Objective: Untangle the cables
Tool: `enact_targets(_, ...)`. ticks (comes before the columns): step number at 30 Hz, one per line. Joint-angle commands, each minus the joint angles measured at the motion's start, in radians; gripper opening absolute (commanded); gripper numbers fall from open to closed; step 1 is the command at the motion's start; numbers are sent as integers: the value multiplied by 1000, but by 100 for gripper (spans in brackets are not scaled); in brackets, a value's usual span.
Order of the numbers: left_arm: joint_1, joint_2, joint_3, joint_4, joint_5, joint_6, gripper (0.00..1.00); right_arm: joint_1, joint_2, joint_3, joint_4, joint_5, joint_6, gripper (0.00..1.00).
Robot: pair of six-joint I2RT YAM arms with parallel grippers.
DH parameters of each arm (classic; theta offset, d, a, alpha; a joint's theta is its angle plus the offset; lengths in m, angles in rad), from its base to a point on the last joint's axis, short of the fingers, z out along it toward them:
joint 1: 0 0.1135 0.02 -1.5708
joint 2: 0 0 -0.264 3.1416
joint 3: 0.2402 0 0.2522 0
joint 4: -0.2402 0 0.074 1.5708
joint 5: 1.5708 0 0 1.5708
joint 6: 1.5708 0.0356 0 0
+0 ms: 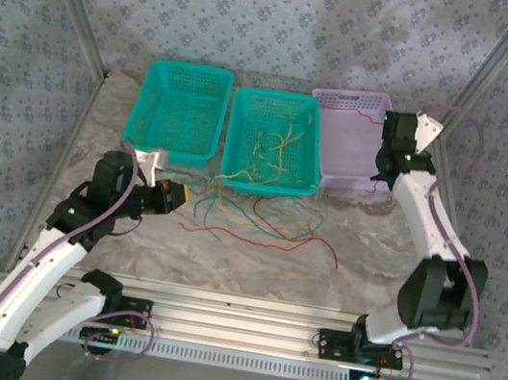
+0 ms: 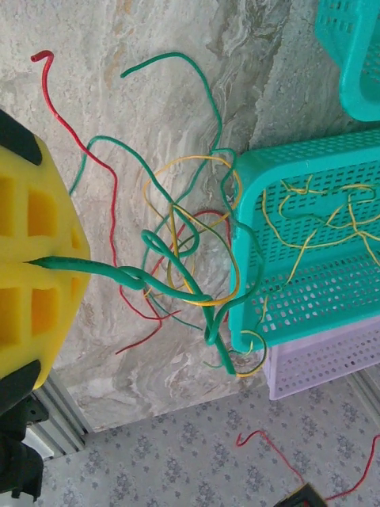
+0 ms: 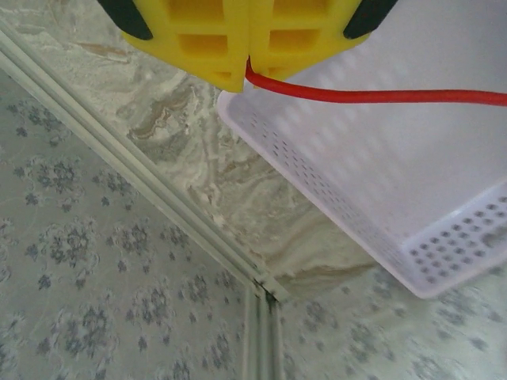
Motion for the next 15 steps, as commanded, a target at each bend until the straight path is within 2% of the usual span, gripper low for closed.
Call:
enact_targets(1,-13,-7,10,44,22,-9,0,-17,144,136,-109,16,31,0)
enact_targets(15,-49,17,-7,77,5,-32,0,1,606,539,-232,40,-33,0)
